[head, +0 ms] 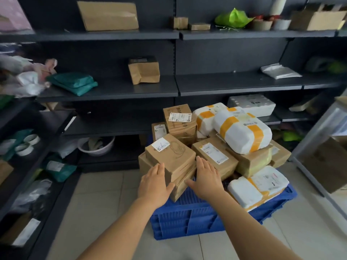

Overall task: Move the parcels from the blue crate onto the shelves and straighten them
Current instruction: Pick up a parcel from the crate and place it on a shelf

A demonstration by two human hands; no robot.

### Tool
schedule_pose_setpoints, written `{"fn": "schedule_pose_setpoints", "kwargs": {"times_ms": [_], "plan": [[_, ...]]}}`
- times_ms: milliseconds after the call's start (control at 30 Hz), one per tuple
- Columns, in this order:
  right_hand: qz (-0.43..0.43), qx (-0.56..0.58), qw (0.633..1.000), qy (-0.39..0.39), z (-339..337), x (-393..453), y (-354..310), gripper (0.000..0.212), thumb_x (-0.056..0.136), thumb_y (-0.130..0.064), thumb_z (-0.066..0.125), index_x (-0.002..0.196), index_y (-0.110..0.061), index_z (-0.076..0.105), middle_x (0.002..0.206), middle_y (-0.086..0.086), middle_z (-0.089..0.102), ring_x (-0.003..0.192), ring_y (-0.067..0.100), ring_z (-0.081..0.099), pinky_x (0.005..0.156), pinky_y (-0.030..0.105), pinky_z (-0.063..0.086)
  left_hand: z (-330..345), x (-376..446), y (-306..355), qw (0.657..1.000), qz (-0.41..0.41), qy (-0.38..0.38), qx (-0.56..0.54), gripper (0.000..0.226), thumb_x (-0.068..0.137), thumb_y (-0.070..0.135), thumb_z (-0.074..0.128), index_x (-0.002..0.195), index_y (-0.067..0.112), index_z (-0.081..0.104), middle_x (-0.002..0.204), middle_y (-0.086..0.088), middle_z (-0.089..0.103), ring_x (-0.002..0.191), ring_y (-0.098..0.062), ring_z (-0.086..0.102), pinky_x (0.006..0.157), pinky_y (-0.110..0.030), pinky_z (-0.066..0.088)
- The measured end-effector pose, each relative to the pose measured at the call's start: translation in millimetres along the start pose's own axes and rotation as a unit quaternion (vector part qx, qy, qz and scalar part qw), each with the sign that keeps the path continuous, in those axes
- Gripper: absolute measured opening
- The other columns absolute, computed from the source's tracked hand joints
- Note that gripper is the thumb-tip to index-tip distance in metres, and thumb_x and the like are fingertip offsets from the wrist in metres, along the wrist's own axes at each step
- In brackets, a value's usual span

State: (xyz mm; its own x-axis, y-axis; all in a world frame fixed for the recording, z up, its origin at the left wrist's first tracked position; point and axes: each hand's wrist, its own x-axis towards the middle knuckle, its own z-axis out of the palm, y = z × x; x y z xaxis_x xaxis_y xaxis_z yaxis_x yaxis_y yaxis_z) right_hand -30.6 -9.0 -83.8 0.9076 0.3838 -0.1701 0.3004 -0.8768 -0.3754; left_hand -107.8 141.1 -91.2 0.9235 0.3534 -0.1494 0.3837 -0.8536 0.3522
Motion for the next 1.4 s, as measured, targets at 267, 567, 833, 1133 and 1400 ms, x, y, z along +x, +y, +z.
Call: {"fn": "schedule_pose_setpoints", "kwargs": {"times_ms": [267, 567, 833, 1133, 1400], "plan": [[-0.068, 0.030, 0.977, -0.199, 44.5, 166.4, 29.5, 0.093, 0.089, -0.045, 0.060, 0.155, -0.017, 0.000, 0.162, 0.002, 0.006, 0.148, 0.021, 0.008, 0.120, 0.041, 0.016, 63.8, 100.9, 1.2, 0.949, -0.276, -0.031, -0.150, 0.083, 0.094, 0.045, 0.051, 0.154, 0.014, 0.004, 0.159, -0.004, 0.018, 0.142, -0.023, 0.029, 0.113, -0.038, 0.031], [-0.055, 0.073, 0.970, -0.224, 56.1, 199.0, 38.0, 0.116, 0.077, -0.040, 0.076, 0.153, -0.029, -0.011, 0.161, 0.005, 0.005, 0.148, 0.026, 0.010, 0.118, 0.047, 0.019, 88.0, 111.3, 9.0, 0.902, -0.317, -0.013, -0.292, 0.083, 0.085, 0.034, 0.064, 0.149, 0.031, 0.012, 0.135, 0.003, 0.047, 0.114, -0.015, 0.055, 0.096, -0.037, 0.049], [-0.037, 0.108, 0.972, -0.203, 54.6, 203.0, 40.6, 0.113, 0.072, -0.040, 0.079, 0.153, -0.028, 0.002, 0.155, 0.004, 0.018, 0.142, 0.029, 0.024, 0.114, 0.051, 0.030, 91.0, 119.4, 3.1, 0.881, -0.293, 0.030, -0.371, 0.088, 0.070, 0.026, 0.073, 0.141, 0.041, 0.022, 0.121, 0.008, 0.059, 0.109, -0.011, 0.059, 0.090, -0.041, 0.055], [-0.075, 0.111, 0.977, -0.163, 43.2, 180.1, 26.0, 0.113, 0.071, -0.041, 0.081, 0.154, -0.026, 0.006, 0.154, 0.002, 0.018, 0.140, 0.027, 0.024, 0.113, 0.045, 0.029, 73.7, 96.2, 1.3, 0.866, -0.269, 0.078, -0.414, 0.086, 0.069, 0.015, 0.077, 0.135, 0.044, 0.029, 0.118, 0.011, 0.061, 0.108, -0.010, 0.060, 0.086, -0.037, 0.057], [-0.153, 0.106, 0.973, -0.140, 29.9, 107.3, -31.6, 0.114, 0.072, -0.041, 0.080, 0.154, -0.028, 0.002, 0.153, -0.001, 0.018, 0.141, 0.025, 0.020, 0.113, 0.046, 0.026, 27.5, 11.7, -22.2, 0.856, -0.267, 0.156, -0.414, 0.099, 0.076, 0.009, 0.075, 0.147, 0.042, 0.014, 0.123, 0.015, 0.056, 0.107, -0.008, 0.059, 0.080, -0.019, 0.050]]}}
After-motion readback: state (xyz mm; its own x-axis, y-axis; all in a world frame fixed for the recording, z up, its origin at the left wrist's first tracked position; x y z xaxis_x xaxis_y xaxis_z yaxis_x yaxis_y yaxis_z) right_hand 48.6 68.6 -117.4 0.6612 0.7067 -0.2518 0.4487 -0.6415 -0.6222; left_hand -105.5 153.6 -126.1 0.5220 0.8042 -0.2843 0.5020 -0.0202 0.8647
